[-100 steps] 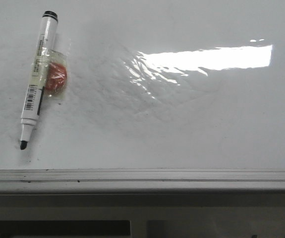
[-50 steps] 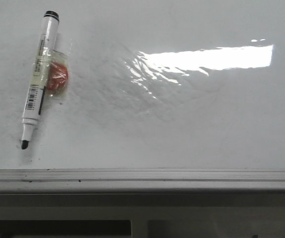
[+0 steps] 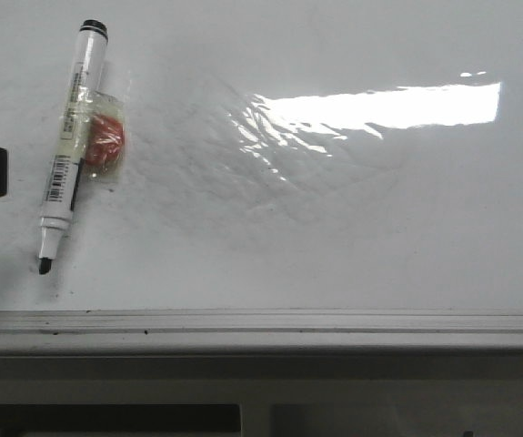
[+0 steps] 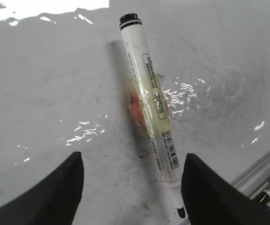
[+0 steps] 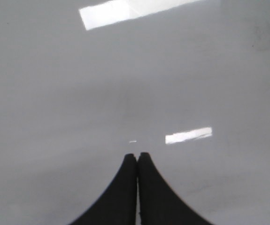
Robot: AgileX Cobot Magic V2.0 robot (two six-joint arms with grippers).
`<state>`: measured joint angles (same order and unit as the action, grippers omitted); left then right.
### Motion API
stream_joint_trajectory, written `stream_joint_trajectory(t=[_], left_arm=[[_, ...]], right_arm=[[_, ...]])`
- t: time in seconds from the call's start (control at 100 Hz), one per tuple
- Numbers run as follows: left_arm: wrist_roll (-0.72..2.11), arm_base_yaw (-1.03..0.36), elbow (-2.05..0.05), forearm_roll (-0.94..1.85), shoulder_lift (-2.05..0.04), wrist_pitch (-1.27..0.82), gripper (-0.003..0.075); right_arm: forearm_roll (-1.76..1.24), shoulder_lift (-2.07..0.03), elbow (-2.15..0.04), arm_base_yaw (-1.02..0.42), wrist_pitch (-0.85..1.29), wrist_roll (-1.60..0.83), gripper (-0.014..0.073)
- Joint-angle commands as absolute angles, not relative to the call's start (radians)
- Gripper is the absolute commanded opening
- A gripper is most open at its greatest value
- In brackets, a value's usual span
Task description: Write number 8 on whiteboard
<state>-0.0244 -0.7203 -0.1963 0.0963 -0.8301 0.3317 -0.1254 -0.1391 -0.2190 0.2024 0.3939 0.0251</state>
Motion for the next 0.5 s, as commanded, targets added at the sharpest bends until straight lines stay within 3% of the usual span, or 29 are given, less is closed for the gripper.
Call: stream_joint_trajectory(t=[0.0,0.4,0.49], left_arm=[[-0.024,-0.730,-0.247,0.096,-0.884,0.436,0.0421],[-0.028,-0.789,-0.296,0.096,-1.041,0.479,0.0417],[-0.028,-0.789,-0.296,0.127,-1.064,0.478,0.0360]], right_arm=[[-0.130,-0.157,-0.241,0.201,0.320,0.025,-0.0064],[-0.130,-0.157,-0.241,0.201,0.320,0.025,-0.0064],[-0.130,-0.157,-0.241,0.201,0.320,0.025,-0.0064]])
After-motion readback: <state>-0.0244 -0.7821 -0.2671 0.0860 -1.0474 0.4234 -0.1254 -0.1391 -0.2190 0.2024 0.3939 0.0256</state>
